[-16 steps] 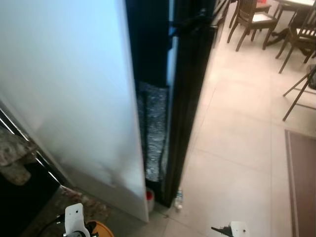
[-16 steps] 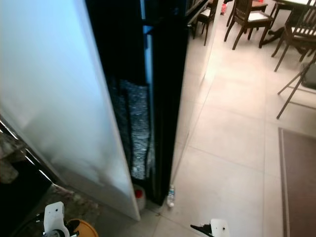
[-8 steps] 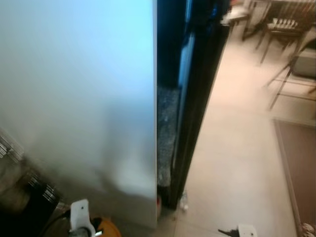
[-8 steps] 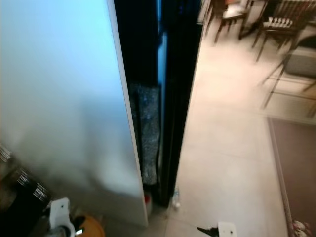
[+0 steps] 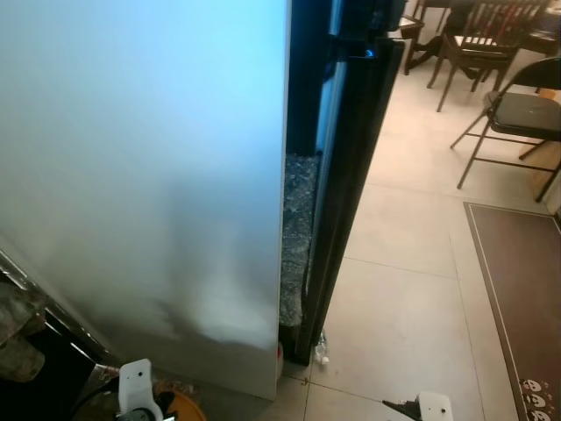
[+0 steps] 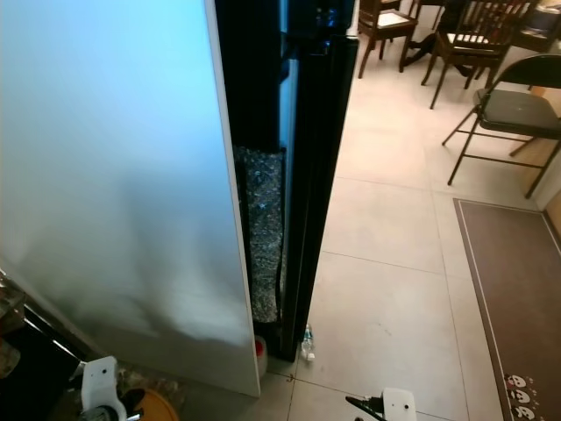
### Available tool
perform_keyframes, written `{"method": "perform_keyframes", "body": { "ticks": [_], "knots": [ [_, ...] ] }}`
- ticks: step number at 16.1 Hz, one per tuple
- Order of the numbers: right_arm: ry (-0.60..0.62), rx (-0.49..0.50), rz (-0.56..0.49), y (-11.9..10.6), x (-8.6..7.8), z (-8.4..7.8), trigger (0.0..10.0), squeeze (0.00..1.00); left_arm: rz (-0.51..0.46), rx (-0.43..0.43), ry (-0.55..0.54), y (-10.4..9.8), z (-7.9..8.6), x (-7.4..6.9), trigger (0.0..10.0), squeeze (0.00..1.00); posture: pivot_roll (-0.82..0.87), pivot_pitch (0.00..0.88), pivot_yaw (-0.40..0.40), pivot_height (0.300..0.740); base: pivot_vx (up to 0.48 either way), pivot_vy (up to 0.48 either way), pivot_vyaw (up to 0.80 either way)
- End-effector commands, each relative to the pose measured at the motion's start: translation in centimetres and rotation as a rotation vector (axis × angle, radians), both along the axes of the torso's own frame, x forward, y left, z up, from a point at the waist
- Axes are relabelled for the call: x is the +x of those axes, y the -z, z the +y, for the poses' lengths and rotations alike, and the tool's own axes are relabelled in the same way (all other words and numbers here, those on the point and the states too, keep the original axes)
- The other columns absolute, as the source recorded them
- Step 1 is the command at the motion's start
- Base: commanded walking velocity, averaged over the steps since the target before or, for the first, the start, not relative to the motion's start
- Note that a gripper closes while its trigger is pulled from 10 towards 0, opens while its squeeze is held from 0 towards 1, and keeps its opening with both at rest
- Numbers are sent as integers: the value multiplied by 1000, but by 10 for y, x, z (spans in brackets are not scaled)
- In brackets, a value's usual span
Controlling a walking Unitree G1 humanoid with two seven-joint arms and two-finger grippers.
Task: Restocking fridge
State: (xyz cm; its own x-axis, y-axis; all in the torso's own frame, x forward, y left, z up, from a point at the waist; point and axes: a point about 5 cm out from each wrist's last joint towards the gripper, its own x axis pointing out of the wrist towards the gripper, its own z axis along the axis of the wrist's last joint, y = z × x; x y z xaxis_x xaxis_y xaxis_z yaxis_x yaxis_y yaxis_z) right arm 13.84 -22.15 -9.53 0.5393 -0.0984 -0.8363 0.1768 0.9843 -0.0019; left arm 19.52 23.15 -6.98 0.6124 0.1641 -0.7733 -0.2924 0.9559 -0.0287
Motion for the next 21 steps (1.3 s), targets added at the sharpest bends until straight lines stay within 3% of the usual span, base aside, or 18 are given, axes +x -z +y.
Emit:
{"method": "perform_keyframes", "body": {
  "ticks": [1, 3, 5, 6, 8, 9, 14, 15, 18, 21],
  "knots": [
    [63, -8, -28, -1, -1, -4, 10000, 0, 12, 10, 15, 1, 0, -2, 10000, 0, -46, 0, 22, 740, 0, 0, 0],
    [138, -29, -102, -5, 2, -7, 10000, 0, 14, 14, 16, 1, 1, -2, 10000, 0, -57, 0, 20, 740, 0, 0, 0],
    [116, -83, -159, -9, 6, -9, 10000, 0, 16, 18, 20, 1, 2, -2, 10000, 0, -69, 0, 15, 740, 0, 0, 0],
    [63, -141, -380, -43, 65, -18, 10000, 0, 14, 19, 15, 1, 2, -2, 10000, 0, -68, 0, 14, 740, 0, 0, 0],
    [20, -198, -640, -92, 120, -24, 10000, 0, 13, 20, 11, 1, 3, -2, 10000, 0, -69, 0, 14, 740, 0, 0, 0],
    [10, -198, -716, -103, 128, -20, 10000, 0, 11, 20, 8, 0, 3, -2, 10000, 0, -70, 0, 15, 740, 0, 0, 0],
    [-115, -148, -888, -135, 154, 26, 10000, 0, 8, 21, -2, 0, 4, -3, 10000, 0, -71, 0, 15, 740, 0, 0, 0],
    [-58, -55, -903, -145, 158, 49, 10000, 0, 8, 23, -3, 0, 4, -3, 10000, 0, -78, 0, 17, 740, 0, 0, 0],
    [-56, 8, -985, -171, 154, 95, 10000, 0, -2, 25, -11, 0, 5, -3, 10000, 0, -73, 0, 20, 740, 0, 0, 0],
    [0, 39, -945, -169, 152, 98, 10000, 0, 0, 25, -10, 0, 6, -4, 10000, 0, -71, 0, 26, 740, 0, 0, 0]
  ]
}}
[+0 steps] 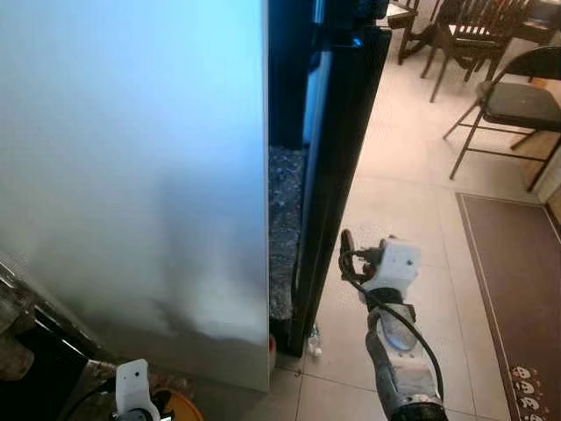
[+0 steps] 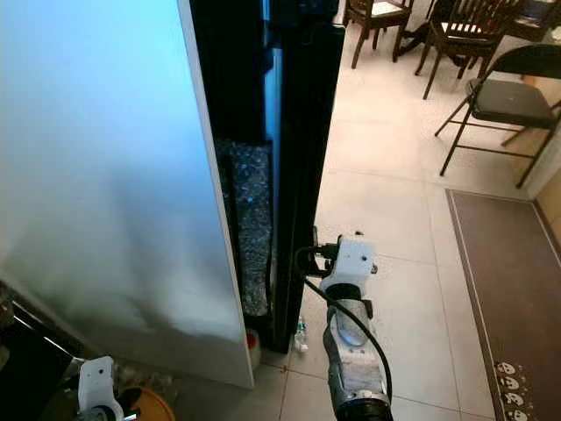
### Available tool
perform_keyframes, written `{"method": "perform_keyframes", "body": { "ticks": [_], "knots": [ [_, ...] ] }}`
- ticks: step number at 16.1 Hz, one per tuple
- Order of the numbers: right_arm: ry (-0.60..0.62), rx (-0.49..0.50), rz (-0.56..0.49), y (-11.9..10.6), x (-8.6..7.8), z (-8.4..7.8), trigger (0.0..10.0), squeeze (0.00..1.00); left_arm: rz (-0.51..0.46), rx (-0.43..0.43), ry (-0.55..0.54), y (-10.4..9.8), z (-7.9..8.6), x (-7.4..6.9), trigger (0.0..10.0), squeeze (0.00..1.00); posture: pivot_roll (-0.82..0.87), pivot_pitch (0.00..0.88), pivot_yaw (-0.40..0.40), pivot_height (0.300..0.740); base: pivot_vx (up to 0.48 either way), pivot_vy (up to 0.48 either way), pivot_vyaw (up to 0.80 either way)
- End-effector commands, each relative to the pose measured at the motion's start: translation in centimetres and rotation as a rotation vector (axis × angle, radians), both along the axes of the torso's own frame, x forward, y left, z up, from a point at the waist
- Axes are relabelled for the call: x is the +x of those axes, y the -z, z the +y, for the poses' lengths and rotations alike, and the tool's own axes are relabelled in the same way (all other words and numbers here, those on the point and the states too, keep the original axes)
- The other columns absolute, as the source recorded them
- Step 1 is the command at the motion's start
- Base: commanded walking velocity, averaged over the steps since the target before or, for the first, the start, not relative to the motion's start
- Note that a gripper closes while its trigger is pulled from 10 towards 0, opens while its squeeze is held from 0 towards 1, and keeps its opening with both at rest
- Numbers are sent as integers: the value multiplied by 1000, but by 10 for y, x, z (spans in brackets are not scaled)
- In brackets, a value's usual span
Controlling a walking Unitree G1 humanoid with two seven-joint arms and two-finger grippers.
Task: Restocking fridge
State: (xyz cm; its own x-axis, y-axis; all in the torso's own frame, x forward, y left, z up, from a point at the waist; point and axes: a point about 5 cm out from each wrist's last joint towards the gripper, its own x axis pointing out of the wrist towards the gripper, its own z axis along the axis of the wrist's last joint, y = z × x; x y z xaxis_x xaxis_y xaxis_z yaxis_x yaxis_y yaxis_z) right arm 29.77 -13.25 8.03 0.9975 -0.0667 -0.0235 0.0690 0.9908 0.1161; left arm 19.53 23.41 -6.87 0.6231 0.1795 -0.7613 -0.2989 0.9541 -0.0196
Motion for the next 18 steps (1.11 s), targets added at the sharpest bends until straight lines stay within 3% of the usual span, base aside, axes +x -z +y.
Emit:
{"method": "perform_keyframes", "body": {
  "ticks": [1, 18],
  "knots": [
    [28, 65, 31, 3, -7, 7, 10000, 0, 15, 6, -8, 1, 3, -4, 10000, 0, -73, 0, 27, 740, 0, 0, 0],
    [79, -31, 39, -13, 4, -17, 10000, 0, 15, 10, 11, 1, 3, -4, 10000, 0, -67, 0, 22, 740, 0, 161, 0]
  ]
}}
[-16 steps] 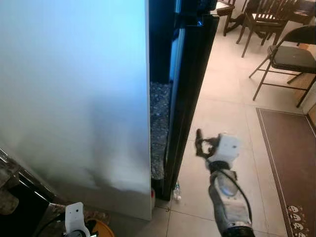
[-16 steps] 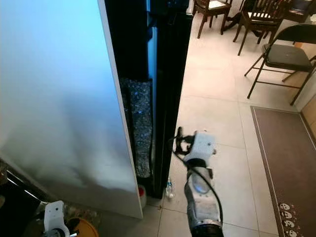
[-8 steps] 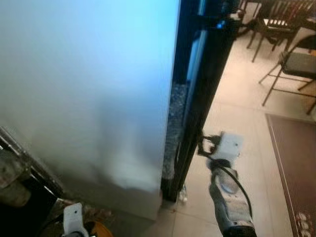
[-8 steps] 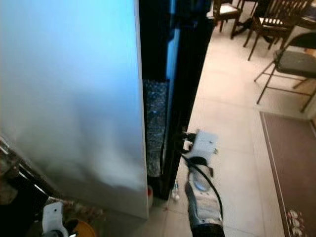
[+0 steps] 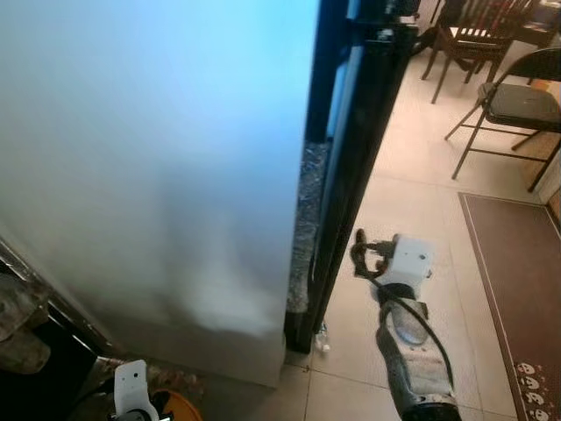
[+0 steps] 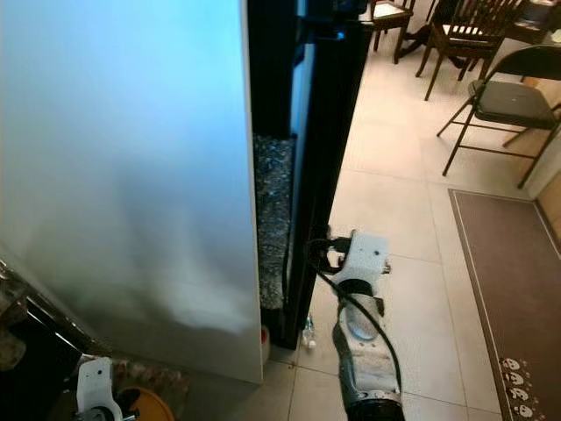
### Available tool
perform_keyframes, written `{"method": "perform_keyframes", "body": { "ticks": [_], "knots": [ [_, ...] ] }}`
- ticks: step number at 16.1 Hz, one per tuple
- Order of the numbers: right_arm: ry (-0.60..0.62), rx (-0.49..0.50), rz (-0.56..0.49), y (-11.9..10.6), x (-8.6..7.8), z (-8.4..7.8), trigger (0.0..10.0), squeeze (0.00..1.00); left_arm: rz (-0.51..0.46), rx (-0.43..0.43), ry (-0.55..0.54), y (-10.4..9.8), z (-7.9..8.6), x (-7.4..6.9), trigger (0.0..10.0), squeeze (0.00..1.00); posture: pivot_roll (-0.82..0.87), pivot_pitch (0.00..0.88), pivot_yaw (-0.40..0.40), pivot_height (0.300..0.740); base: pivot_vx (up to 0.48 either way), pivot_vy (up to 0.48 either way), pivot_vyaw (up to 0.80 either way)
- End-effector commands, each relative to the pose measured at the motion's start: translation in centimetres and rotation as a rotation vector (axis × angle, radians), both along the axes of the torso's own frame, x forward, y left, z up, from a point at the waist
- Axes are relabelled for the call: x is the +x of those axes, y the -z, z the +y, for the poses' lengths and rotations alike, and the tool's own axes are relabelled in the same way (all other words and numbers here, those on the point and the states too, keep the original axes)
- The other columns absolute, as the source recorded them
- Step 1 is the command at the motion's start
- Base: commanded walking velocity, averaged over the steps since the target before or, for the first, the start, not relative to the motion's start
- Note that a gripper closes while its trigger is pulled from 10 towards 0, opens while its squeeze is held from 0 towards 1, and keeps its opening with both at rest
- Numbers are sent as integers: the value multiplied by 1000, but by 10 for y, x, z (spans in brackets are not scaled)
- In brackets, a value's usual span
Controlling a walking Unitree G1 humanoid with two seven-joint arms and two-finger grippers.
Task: Restocking fridge
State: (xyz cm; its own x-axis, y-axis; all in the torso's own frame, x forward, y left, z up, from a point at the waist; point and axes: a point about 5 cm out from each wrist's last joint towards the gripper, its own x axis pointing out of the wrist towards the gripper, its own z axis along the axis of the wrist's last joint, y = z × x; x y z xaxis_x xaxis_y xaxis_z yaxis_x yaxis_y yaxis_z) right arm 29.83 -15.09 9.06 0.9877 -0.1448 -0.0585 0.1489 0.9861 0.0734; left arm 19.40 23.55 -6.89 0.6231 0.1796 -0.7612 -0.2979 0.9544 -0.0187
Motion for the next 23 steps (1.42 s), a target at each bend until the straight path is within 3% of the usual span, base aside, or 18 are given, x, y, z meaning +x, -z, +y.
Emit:
{"method": "perform_keyframes", "body": {
  "ticks": [1, 5, 13, 16, 20, 23],
  "knots": [
    [4, 7, 0, -3, 4, 1, 10000, 0, 16, 10, 12, 1, 1, -2, 10000, 0, -68, 0, 23, 740, 0, 480, 0],
    [16, 9, -3, -4, 5, -2, 10000, 0, 20, 15, 20, 1, 1, -2, 10000, 0, -65, 0, 22, 740, 0, 371, 0],
    [107, -18, -10, -5, 3, -16, 10000, 0, 4, 6, 37, 0, 1, -1, 10000, 0, -65, 0, 22, 740, 0, 0, 0],
    [210, -42, -8, -5, -2, -34, 10000, 0, 0, 6, 38, 0, 0, -1, 10000, 0, -60, 0, 19, 740, 0, 0, 0],
    [236, -56, 10, -3, -5, -47, 10000, 0, 4, 8, 46, 0, 0, -1, 10000, 0, -67, 0, 17, 740, 0, 0, 0],
    [212, -57, 13, -4, -1, -44, 10000, 0, 6, 11, 57, 0, -1, 0, 10000, 0, -63, 0, 11, 740, 0, 0, -788]
  ]
}}
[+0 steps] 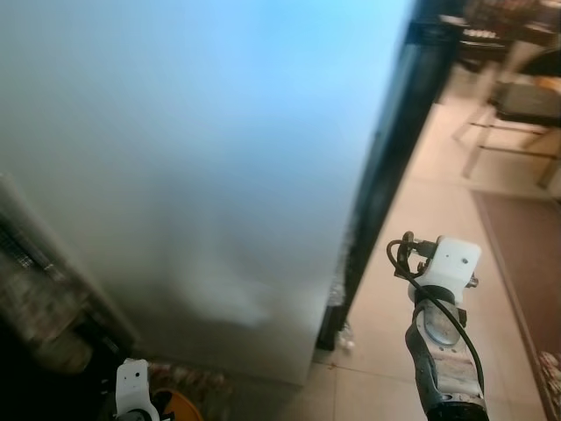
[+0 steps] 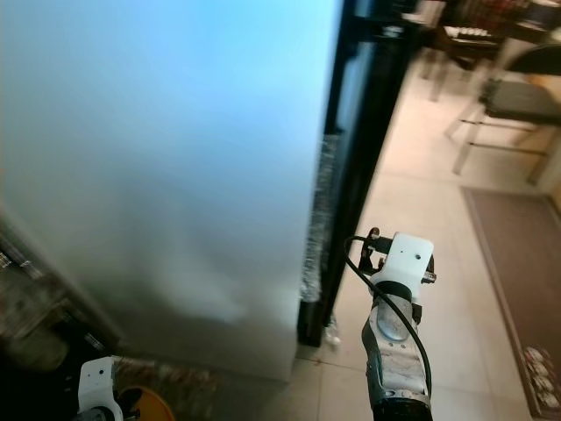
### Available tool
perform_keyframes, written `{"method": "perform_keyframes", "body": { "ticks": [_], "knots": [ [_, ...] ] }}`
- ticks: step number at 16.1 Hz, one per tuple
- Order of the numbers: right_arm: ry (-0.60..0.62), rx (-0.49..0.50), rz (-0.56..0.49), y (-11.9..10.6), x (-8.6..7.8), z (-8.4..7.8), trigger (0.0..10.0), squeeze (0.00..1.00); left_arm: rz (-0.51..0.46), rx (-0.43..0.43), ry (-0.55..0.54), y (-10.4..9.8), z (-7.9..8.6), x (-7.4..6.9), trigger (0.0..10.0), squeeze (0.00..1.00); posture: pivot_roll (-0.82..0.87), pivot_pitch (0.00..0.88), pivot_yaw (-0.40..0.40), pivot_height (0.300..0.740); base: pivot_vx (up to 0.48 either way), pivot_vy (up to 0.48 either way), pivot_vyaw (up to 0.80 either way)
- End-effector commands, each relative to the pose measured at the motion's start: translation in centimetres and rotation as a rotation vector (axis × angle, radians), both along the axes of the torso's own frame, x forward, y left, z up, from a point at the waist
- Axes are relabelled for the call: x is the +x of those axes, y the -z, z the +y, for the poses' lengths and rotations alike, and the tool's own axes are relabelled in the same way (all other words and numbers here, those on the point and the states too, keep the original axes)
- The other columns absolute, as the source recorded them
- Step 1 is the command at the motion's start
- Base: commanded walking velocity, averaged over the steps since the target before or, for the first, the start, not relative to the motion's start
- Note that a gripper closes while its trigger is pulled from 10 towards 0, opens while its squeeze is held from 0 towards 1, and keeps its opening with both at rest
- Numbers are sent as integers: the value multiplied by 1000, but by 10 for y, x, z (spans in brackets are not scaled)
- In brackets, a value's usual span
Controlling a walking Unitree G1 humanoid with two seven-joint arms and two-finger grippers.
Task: Restocking fridge
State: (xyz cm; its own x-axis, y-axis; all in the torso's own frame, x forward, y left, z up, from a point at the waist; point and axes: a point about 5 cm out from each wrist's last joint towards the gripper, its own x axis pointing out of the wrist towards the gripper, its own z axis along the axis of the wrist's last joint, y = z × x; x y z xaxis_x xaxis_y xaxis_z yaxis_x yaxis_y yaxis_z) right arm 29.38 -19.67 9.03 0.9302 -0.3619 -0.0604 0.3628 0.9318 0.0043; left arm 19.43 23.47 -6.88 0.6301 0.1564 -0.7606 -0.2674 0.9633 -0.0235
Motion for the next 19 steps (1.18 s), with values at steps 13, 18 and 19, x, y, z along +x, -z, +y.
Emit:
{"method": "perform_keyframes", "body": {
  "ticks": [13, 18, 19],
  "knots": [
    [-106, 37, -14, -8, 14, 22, 10000, 0, 13, 26, 29, 1, 0, -2, 10000, 0, -68, 0, 12, 740, 0, 0, -352],
    [-134, -68, 29, -8, 19, 15, 10000, 0, 12, 29, 23, 1, 0, -1, 10000, 0, -66, 0, 8, 740, 0, 0, 0],
    [-137, -114, 41, -8, 20, 12, 10000, 0, 12, 30, 22, 0, 0, -1, 10000, 0, -68, 0, 8, 740, 0, 0, 0]
  ]
}}
